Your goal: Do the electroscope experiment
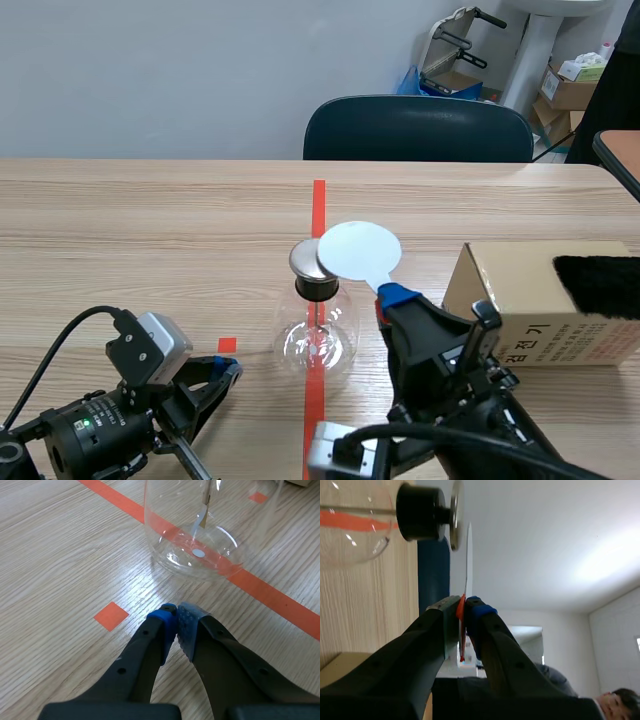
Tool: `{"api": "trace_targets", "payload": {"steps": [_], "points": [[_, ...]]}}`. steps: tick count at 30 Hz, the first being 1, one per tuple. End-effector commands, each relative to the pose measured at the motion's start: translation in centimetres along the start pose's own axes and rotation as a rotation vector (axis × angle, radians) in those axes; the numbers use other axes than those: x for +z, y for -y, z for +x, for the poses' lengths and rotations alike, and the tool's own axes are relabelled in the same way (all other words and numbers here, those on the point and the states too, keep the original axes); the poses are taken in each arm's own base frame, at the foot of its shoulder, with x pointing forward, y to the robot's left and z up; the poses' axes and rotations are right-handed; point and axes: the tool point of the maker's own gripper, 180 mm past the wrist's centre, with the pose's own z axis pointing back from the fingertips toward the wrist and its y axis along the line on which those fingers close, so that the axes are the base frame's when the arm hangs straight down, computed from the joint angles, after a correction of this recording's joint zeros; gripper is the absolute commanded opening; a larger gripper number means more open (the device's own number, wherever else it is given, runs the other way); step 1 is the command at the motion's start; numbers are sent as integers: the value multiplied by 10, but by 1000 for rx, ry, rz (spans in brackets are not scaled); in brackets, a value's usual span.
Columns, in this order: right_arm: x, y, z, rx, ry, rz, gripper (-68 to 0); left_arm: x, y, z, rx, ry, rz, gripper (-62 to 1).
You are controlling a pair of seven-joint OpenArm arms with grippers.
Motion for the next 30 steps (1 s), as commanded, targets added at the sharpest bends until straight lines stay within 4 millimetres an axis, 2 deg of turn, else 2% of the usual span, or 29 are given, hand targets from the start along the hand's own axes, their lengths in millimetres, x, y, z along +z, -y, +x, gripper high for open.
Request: {"api": "trace_targets", "payload": {"steps": [1, 7, 14, 24, 30], "points": [[-2, 12, -12, 14, -39, -40, -665, -1, 6, 5, 15, 25, -6, -568], [3, 13, -46, 11, -234, -41, -665, -1, 6, 5, 15, 25, -6, -569], [12, 12, -75, 4, -403, -41, -665, -1, 6, 5, 15, 25, -6, -569], [23, 12, -96, 2, -533, -42, -665, -1, 6, 5, 15, 25, -6, -568], [24, 12, -98, 1, -547, -42, -665, -1, 6, 5, 15, 25, -6, -569]]}}
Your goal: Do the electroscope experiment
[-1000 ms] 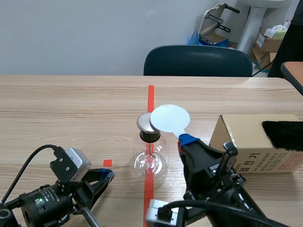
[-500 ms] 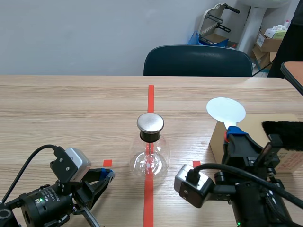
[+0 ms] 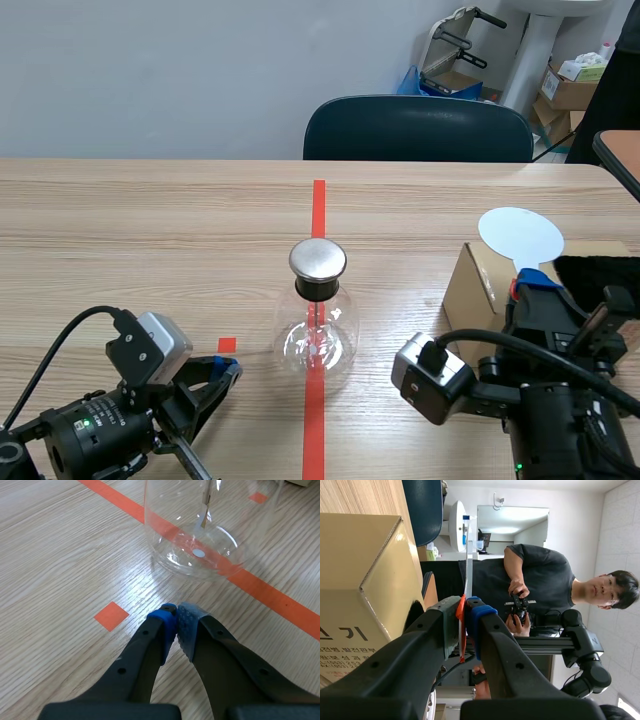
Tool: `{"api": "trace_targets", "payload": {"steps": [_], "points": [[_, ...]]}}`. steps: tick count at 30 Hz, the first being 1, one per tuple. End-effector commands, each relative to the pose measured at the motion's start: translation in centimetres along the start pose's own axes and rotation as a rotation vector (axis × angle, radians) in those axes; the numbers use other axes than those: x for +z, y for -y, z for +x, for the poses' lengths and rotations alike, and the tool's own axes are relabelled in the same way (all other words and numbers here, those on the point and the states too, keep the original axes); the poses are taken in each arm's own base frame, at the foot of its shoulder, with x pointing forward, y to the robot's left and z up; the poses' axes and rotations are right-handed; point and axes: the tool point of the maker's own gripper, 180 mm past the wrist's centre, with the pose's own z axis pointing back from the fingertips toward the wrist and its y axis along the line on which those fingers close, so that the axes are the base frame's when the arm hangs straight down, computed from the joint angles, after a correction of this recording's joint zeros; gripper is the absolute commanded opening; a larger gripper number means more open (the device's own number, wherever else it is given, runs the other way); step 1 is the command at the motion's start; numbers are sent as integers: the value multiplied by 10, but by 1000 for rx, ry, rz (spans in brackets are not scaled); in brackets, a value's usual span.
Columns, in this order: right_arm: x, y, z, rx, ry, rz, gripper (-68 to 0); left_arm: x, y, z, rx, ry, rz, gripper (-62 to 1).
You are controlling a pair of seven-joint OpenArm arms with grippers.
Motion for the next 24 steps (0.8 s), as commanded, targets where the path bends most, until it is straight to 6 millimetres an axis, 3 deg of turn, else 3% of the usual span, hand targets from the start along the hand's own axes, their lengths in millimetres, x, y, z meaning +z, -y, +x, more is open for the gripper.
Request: {"api": "trace_targets", "payload": {"steps": [1, 12, 24], "points": [[-4, 13, -3, -5, 1, -43, -665, -1, 5, 5, 15, 26, -6, -569], [-4, 13, 2, -4, 29, -44, -665, -1, 5, 5, 15, 26, -6, -569], [3, 20, 55, -6, 322, -63, -665, -1, 6, 6, 15, 26, -6, -569]]}}
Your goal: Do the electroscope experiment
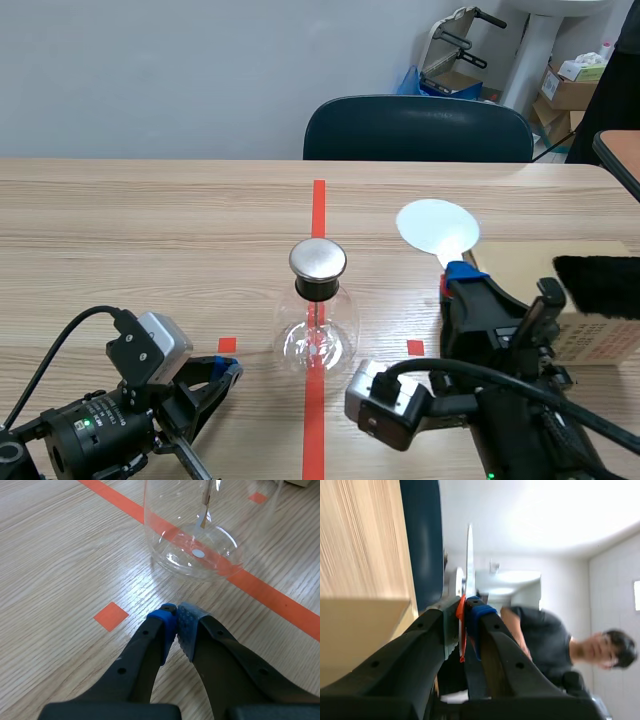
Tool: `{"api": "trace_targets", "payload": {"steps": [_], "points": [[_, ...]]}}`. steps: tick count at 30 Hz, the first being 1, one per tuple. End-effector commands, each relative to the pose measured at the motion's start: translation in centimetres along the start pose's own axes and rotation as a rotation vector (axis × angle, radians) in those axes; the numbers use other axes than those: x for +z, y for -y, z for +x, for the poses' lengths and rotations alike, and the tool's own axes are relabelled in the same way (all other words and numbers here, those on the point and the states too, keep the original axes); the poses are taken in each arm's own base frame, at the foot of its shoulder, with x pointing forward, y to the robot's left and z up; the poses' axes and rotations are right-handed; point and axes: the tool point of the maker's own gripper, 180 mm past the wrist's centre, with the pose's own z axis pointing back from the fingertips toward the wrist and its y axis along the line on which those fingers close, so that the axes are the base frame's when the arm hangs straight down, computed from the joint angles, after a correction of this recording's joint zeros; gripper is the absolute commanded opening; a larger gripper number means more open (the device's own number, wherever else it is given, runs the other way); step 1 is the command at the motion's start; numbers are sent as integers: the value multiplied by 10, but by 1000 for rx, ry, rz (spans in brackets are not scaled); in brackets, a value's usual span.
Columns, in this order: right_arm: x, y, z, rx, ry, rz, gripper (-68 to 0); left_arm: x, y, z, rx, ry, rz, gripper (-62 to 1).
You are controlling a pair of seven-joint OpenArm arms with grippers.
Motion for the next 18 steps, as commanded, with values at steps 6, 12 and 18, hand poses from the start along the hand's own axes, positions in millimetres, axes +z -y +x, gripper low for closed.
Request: {"api": "trace_targets", "payload": {"steps": [6, 12, 18], "points": [[-1, 13, 21, 11, 136, -42, -665, -1, 6, 6, 15, 26, -6, -569], [3, 11, 41, 15, 249, -34, -665, -1, 6, 6, 15, 26, -6, -569], [7, 10, 56, 16, 337, -28, -665, -1, 6, 6, 15, 26, -6, -569]]}}
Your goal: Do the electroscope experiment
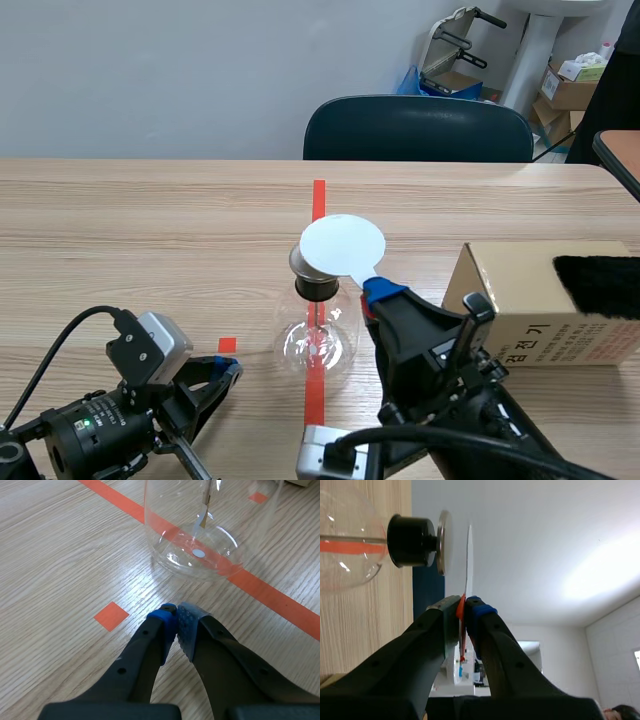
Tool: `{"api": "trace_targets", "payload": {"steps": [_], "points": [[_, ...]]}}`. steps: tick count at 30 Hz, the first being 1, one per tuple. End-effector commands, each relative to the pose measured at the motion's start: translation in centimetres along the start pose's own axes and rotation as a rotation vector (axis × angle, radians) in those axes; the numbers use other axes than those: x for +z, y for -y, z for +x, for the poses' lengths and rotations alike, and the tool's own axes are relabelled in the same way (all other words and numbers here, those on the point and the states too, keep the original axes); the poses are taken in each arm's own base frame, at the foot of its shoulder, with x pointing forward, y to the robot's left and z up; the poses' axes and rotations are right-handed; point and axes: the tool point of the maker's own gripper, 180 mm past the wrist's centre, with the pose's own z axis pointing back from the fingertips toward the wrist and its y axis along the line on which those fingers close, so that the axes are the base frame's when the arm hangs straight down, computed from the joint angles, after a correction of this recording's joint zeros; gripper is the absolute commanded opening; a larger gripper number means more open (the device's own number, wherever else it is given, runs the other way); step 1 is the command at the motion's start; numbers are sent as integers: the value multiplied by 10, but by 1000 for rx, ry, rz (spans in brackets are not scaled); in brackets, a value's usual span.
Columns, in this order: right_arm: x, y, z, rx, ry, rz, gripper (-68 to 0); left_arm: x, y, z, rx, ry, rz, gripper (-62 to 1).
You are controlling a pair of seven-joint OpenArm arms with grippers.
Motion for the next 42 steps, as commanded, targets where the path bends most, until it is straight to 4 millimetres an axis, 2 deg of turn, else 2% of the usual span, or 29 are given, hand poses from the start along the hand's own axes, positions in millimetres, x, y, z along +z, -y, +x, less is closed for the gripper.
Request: {"api": "trace_targets", "payload": {"steps": [1, 9, 38, 42], "points": [[-1, 8, -1, 20, 17, -20, -665, -1, 6, 6, 15, 26, -6, -569], [-1, 6, 7, 19, 64, -9, -665, -1, 6, 6, 15, 26, -6, -569], [-1, 5, 7, 19, 62, -9, -665, -1, 6, 6, 15, 26, -6, -569], [-1, 6, 1, 19, 32, -9, -665, -1, 5, 5, 15, 26, -6, -569]]}}
